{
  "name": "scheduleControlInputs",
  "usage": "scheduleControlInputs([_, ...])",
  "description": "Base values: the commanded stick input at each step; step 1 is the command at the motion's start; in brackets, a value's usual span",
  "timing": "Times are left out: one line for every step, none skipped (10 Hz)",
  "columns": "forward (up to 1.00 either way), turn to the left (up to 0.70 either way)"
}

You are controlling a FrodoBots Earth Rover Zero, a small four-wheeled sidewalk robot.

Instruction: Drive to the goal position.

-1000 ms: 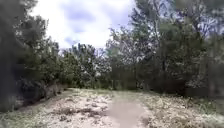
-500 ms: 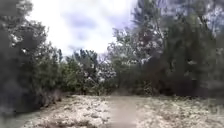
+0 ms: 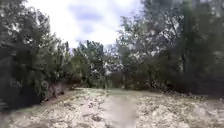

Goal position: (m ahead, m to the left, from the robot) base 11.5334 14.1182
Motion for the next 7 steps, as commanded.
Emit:
scheduleControlInputs([0.85, 0.0])
scheduleControlInputs([0.85, 0.0])
scheduleControlInputs([0.85, 0.0])
scheduleControlInputs([0.85, 0.0])
scheduleControlInputs([0.85, 0.0])
scheduleControlInputs([0.85, 0.0])
scheduleControlInputs([0.85, 0.23])
